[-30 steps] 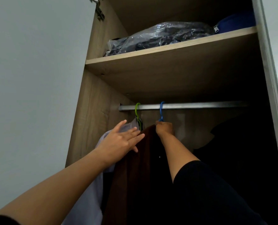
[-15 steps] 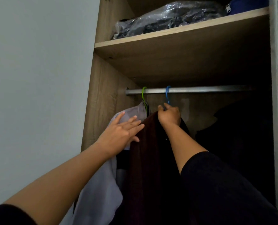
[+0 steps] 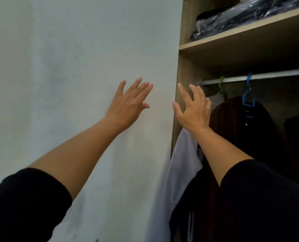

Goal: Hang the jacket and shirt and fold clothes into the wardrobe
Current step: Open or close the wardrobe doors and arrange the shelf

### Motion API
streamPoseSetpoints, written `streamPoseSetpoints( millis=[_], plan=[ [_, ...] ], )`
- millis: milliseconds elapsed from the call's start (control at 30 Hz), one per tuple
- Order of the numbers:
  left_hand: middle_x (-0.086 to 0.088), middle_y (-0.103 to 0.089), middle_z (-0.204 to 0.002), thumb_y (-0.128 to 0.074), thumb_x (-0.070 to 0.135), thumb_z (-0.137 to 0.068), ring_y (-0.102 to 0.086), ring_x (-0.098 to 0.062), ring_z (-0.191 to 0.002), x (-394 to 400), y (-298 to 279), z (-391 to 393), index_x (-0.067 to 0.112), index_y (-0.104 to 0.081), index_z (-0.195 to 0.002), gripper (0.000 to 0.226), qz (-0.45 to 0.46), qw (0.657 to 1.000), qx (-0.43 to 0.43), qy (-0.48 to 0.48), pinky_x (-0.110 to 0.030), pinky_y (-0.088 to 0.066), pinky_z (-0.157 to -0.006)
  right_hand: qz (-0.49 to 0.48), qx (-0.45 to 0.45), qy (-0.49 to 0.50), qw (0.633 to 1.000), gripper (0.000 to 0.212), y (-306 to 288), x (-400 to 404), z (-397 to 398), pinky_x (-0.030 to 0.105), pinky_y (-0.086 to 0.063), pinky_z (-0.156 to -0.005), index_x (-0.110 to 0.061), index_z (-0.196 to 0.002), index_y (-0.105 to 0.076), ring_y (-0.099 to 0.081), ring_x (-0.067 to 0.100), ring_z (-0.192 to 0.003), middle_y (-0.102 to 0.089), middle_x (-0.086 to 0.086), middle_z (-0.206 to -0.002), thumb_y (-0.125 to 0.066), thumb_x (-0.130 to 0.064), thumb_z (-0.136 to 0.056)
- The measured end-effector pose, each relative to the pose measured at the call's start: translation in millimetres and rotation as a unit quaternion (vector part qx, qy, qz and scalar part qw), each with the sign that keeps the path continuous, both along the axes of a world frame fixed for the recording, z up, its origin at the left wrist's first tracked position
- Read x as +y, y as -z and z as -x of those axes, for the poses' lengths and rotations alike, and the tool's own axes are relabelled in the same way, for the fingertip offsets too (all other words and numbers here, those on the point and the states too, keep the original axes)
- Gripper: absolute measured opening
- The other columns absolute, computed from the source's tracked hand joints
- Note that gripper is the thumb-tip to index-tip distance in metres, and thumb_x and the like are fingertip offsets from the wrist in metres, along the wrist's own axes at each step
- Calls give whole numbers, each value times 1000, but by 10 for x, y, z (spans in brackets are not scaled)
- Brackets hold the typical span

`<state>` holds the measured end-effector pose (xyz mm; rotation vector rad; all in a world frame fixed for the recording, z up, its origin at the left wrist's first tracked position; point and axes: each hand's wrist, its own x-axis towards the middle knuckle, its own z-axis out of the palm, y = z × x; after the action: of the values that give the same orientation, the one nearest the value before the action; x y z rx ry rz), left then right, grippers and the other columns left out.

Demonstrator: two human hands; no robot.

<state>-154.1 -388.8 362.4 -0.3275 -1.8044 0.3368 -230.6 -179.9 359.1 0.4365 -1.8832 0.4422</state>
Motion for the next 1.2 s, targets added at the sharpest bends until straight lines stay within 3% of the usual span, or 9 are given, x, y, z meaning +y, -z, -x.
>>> streamPoseSetpoints(
  millis=[167,267,367,567,667,833,933,1100,1200],
  plan=[
    [-12,-47,-141,-66,26,-84,-38,-30,-135,-690,-109,-682,8,-43,-138,61,-4,994,29,-108,-66,-18,-104,-91,-7,-61,994,63,253,-734,-347,51,-4,-115,-45,-146,-14,-5,22,-147,-16,-1,-158,-41,-57,-91],
    [-14,-46,-141,-72,26,-78,-41,-32,-133,-1037,-121,-984,8,-47,-135,65,-18,985,41,-166,-71,-20,-99,-154,16,-110,982,61,436,-1132,-491,55,-12,-113,-44,-145,-20,-13,24,-146,-23,0,-156,-38,-61,-89],
    [-13,-35,-149,-70,30,-80,-32,-30,-139,-1266,-106,-1244,12,-44,-139,67,-47,977,36,-206,-72,-15,-100,-191,63,-159,967,60,614,-1469,-592,58,-25,-107,-42,-142,-32,-27,25,-141,-34,4,-152,-37,-62,-85],
    [-21,-1,-156,-56,45,-87,-7,-34,-145,-1387,-79,-1499,28,-18,-149,75,-170,955,13,-242,-63,0,-109,-242,167,-231,927,59,956,-1854,-687,54,-22,-108,-41,-141,-36,-23,25,-142,-30,6,-154,-43,-62,-86],
    [-21,-14,-154,-53,45,-89,-33,-33,-136,-1351,-102,-1464,32,-8,-149,76,-220,944,-48,-242,-59,-5,-111,-271,195,-235,913,59,1112,-1961,-743,55,-21,-107,-41,-141,-34,-23,27,-142,-29,4,-154,-46,-58,-85],
    [-18,-42,-138,-65,29,-85,-49,-39,-113,-1372,-105,-1474,24,-29,-146,71,-218,951,-66,-210,-45,-30,-103,-314,195,-208,906,77,1248,-1994,-802,59,-26,-107,-41,-143,-29,-21,28,-142,-26,3,-155,-65,-52,-75],
    [-20,-40,-139,-67,20,-85,-52,-43,-104,-1329,-76,-1529,21,-36,-143,66,-225,955,-64,-181,-43,-39,-97,-321,191,-205,905,89,1278,-1954,-831,60,-26,-106,-41,-143,-30,-21,29,-142,-27,5,-155,-75,-50,-67],
    [-17,-39,-141,-66,17,-86,-52,-39,-108,-1158,-42,-1653,21,-38,-142,63,-232,956,-62,-170,-40,-40,-98,-333,173,-204,904,98,1413,-1825,-972,59,-29,-105,-40,-144,-29,-21,30,-142,-24,6,-156,-81,-47,-61],
    [-16,-41,-139,-66,16,-85,-51,-37,-113,-998,-35,-1801,18,-41,-141,61,-229,960,-56,-152,-38,-37,-102,-325,142,-217,910,91,1500,-1661,-1173,59,-34,-103,-41,-143,-30,-26,30,-142,-25,7,-156,-78,-43,-66]
  ],
)
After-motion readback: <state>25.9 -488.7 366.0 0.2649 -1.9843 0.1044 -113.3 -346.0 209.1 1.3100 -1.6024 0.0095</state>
